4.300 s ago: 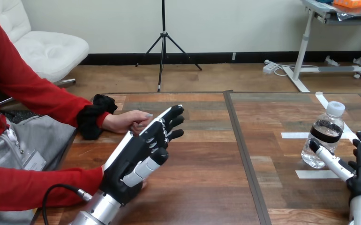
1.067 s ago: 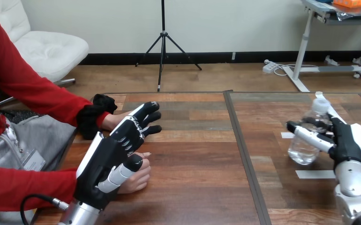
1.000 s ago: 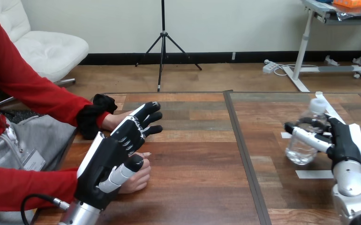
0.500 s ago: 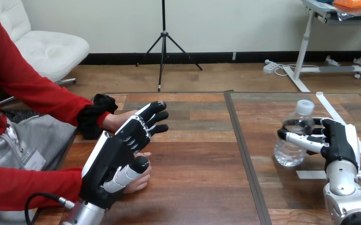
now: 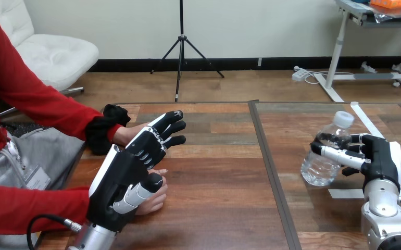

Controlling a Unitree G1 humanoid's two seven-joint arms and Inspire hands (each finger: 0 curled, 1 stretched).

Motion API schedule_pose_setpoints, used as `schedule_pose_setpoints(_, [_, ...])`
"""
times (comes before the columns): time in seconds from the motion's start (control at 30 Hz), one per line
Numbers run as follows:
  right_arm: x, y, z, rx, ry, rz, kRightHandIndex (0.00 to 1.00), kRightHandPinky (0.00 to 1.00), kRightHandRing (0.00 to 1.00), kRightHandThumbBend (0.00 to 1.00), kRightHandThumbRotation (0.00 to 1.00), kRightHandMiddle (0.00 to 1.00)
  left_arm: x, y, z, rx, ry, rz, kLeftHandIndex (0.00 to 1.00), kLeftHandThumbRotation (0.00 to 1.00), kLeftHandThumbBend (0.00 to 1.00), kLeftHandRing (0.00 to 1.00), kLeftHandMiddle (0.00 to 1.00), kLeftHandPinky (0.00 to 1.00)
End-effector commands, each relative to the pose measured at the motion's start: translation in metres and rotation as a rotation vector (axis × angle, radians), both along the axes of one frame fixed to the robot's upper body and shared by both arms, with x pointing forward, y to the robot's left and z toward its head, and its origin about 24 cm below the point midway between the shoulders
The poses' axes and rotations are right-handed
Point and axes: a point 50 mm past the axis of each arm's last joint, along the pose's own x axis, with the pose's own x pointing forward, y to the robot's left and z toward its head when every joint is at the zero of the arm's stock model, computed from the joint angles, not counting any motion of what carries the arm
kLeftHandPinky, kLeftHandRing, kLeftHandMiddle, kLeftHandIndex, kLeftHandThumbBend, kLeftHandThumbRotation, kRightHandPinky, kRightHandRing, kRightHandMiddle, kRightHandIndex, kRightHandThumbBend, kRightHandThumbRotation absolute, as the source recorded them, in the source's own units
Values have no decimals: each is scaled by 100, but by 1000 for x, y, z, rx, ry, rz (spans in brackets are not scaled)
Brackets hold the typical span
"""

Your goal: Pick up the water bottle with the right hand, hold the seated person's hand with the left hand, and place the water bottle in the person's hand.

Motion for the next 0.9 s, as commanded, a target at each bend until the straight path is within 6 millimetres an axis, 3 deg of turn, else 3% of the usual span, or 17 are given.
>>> schedule_pose_setpoints(0.0, [22, 10, 30, 57, -162, 15, 40, 26, 31, 91, 0, 38, 9, -1, 12, -19, -67, 9, 85, 73, 100, 89, 91, 82])
schedule_pose_setpoints(0.87, [23, 25, 36, 107, -299, 63, 42, 27, 31, 89, 0, 39, 12, -1, 14, -15, -59, 1, 84, 73, 100, 89, 91, 83])
